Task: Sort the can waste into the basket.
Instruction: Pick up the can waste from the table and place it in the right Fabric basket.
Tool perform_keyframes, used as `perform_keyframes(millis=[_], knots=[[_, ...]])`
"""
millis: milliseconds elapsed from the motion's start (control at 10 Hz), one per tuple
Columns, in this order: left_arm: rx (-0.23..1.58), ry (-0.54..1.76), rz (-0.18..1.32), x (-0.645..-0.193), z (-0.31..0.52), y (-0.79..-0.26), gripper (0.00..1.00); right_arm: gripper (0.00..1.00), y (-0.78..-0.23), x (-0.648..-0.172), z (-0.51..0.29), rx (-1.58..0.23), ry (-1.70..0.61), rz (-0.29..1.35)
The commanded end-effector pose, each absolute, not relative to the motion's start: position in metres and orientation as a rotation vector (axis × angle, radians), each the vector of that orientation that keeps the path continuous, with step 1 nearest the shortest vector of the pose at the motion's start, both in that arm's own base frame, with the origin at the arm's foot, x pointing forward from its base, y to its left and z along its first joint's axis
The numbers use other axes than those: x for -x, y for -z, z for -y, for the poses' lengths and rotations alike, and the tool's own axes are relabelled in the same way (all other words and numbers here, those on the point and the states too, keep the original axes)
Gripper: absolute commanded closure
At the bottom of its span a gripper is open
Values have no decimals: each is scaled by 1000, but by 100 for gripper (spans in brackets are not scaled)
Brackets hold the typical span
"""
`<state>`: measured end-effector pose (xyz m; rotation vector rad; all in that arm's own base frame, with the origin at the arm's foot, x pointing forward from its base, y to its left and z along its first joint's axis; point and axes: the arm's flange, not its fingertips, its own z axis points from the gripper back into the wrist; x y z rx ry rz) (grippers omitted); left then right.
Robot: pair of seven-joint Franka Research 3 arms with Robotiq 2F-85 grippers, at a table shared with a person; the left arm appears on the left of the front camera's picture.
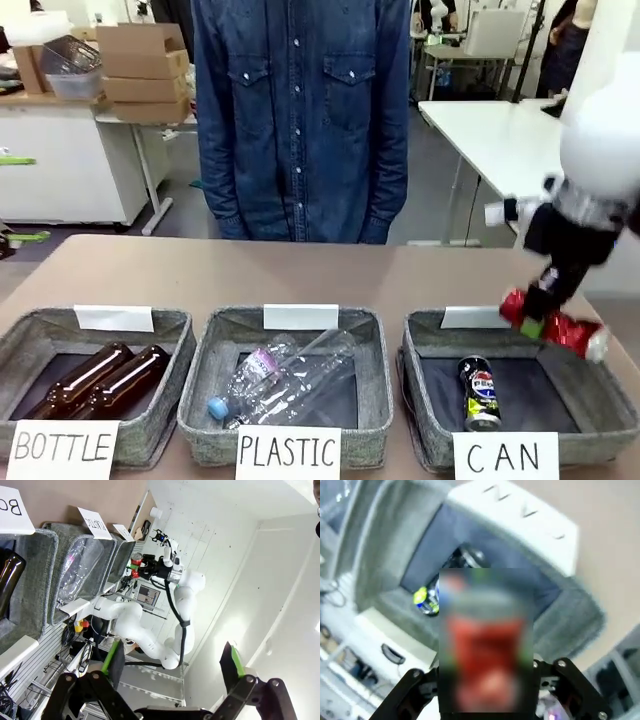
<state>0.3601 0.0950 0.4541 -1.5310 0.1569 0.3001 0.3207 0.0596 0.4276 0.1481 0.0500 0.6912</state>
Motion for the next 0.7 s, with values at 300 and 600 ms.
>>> perform_keyframes(millis=[300,600], knots=[[1525,-295,-149,-358,-95,-455,0,100,-424,-324,-52,-231,-774,-36],[1525,-295,-149,-358,-95,-455,0,0,-431,-330,-49,-241,-778,-48]])
